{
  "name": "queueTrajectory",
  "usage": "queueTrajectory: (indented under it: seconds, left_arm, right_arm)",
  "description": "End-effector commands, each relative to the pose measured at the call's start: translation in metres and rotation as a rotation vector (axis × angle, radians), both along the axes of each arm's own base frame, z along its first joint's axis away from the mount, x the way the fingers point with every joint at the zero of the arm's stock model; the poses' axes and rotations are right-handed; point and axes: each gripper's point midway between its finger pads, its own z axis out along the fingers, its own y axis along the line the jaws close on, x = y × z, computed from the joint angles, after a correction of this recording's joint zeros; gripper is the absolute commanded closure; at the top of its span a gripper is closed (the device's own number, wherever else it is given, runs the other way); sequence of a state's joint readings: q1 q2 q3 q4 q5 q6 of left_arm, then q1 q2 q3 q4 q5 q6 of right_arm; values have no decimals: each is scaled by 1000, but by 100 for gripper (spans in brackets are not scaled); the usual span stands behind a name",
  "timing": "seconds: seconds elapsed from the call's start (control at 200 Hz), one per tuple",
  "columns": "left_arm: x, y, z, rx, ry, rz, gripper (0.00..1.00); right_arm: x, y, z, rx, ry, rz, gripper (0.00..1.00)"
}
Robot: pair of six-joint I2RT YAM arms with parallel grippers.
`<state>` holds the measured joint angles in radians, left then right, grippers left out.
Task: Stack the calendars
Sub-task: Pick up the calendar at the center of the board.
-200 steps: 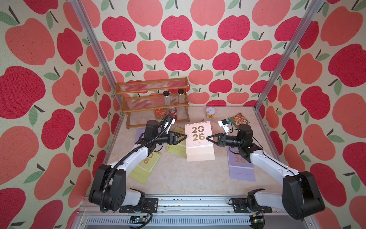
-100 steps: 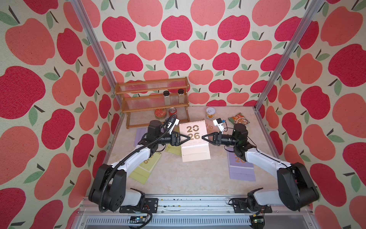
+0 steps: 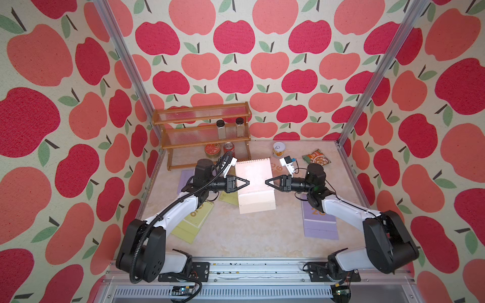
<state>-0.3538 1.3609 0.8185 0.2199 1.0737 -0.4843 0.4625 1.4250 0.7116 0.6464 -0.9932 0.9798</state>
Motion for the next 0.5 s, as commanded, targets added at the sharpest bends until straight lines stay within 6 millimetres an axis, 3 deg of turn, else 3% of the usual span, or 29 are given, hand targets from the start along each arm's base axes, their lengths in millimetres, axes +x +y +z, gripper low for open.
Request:
queueTrajectory:
  seconds: [0.0,0.25,0.39,0.495]
  left_arm:
    - [-9,-5,7,14,-82,-39,100]
    - [-12,16,1,38,-36,42,100]
    - [-15,21,-1,57,-20,71,100]
    - [-16,14,-15,113,23,82,100]
  right_arm:
    - [-2,7,5,-38,15,0,97]
    - [1,-12,-4,-191,-29,-66,61]
    - [15,-40,-14,-276,-15,-162,39]
    - [21,-63,-23,-407,-39,-238,27]
